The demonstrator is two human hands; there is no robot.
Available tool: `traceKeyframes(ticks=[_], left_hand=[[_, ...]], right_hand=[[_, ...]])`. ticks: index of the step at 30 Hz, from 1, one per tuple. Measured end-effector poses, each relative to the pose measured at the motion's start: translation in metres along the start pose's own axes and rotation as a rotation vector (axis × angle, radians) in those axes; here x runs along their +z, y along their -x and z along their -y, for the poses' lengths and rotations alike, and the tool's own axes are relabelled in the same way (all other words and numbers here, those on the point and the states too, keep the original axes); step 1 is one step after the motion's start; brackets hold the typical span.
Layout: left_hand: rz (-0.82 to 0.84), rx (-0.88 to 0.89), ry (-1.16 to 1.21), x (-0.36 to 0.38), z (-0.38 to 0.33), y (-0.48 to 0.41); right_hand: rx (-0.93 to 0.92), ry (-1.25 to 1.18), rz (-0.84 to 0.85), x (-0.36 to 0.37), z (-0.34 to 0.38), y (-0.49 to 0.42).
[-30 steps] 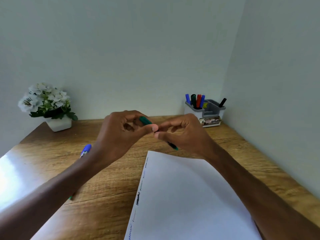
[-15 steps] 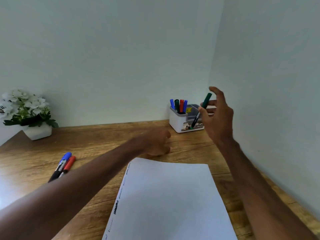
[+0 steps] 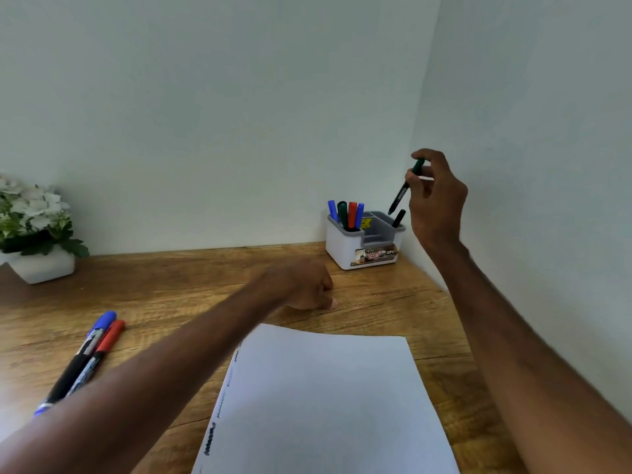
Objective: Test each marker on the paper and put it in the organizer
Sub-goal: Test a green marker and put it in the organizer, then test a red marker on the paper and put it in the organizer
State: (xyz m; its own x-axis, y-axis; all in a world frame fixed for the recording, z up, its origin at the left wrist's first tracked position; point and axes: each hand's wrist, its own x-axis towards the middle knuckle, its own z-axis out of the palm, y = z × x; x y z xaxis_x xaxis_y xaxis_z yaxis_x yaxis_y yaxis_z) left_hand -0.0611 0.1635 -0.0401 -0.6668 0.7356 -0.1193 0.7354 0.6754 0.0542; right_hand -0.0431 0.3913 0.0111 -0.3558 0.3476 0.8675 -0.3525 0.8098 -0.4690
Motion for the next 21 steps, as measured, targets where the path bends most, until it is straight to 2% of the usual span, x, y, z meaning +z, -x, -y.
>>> traceKeyframes(ticks=[9, 16, 21], left_hand=[[-0.028, 0.031, 0.041, 0.003, 0.0, -0.001], [-0.023, 0.016, 0.086, 0.003, 0.001, -0.002], [-0.02, 0.007, 0.088, 0.005, 0.001, 0.0]], right_hand=[[0.027, 0.203, 0.269, 0.015, -0.037, 0.011], [0.064, 0.205, 0.248, 0.011, -0.029, 0.017], [-0.019, 0.252, 0.28, 0.008, -0.006, 0.023]])
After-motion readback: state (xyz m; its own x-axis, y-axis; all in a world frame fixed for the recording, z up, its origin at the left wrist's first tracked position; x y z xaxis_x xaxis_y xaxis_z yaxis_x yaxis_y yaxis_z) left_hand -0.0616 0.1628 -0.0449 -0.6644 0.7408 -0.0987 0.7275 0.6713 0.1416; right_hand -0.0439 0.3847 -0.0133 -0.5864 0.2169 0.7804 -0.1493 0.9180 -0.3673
